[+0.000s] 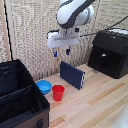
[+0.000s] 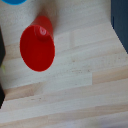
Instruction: Discover the targeted book and set your gripper to the appropriate amplitude. Smoothly guide your gripper in the direction of the book and snatch it firmly. Search for the back section of the caddy. Move the held book towards the back section and lightly deposit it inside.
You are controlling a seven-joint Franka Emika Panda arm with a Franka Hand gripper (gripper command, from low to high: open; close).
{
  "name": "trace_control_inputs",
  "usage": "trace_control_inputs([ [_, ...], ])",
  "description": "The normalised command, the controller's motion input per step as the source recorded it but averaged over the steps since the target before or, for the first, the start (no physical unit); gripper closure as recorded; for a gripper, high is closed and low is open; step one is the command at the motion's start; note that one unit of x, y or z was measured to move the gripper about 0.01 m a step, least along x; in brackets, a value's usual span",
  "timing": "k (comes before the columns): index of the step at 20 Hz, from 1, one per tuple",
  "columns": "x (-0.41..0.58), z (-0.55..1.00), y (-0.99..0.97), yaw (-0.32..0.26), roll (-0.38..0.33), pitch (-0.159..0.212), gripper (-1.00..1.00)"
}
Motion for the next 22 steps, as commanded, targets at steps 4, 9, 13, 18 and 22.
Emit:
trace_control_inputs([
  [4, 0.275, -0.03, -0.75, 0.081, 0.109, -0.008, -1.00],
  [9, 0.289, -0.09, -0.74, 0.116, 0.109, 0.000, -1.00],
  [13, 0.259, -0.10, -0.53, 0.109, 0.073, 0.006, -1.00],
  [18, 0.275, -0.19, -0.26, 0.032, 0.017, 0.026, -1.00],
  [22, 0.375, -0.29, -0.24, 0.000, 0.007, 0.025, -1.00],
])
